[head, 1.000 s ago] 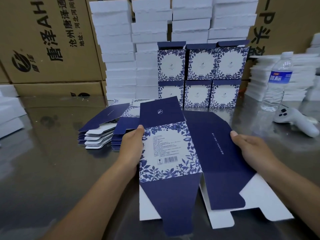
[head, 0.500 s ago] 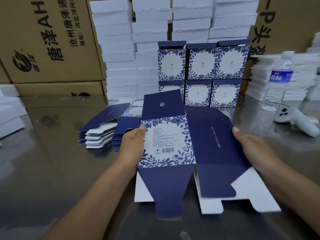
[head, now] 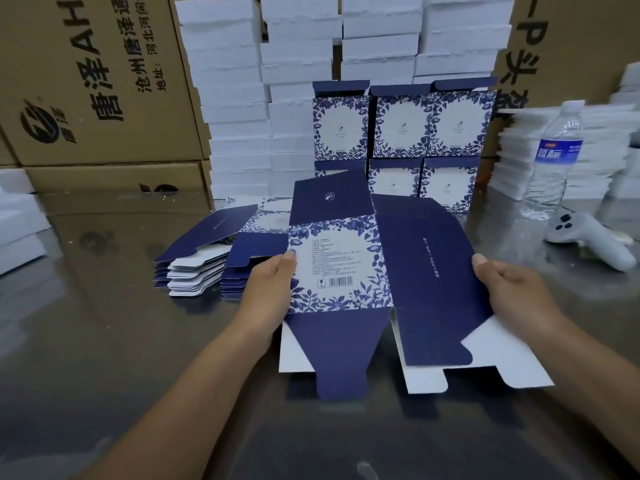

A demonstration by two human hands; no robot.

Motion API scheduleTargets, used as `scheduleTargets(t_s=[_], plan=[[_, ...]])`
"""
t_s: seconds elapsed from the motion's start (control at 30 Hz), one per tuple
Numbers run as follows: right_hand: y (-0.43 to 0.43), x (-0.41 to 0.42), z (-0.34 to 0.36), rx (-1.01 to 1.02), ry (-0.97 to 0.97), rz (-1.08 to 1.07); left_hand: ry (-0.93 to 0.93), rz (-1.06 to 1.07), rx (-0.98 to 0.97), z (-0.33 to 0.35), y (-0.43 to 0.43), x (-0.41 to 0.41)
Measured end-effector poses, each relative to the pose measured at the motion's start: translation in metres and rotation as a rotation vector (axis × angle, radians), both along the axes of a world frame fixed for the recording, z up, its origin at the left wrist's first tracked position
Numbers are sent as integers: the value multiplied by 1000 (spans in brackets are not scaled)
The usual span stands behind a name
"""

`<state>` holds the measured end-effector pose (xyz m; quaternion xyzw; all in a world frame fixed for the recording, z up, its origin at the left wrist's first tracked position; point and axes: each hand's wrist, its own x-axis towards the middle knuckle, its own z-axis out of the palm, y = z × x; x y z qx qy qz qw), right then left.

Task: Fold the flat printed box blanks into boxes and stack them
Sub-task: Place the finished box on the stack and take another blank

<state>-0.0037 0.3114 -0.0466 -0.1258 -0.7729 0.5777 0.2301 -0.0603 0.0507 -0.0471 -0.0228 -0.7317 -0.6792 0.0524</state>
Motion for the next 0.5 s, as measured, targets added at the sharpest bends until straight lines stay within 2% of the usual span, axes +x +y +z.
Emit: scheduleTargets(t_s=[0.27, 0.37, 0.5], plan=[[-11, 6, 1, -157, -42, 124, 30, 123, 17, 2, -6, -1], [-10, 8, 2, -91, -71, 108, 8, 170, 19, 4, -7, -3], [-8, 7, 4, -26, -83, 42, -39, 83, 106, 4, -4, -2]])
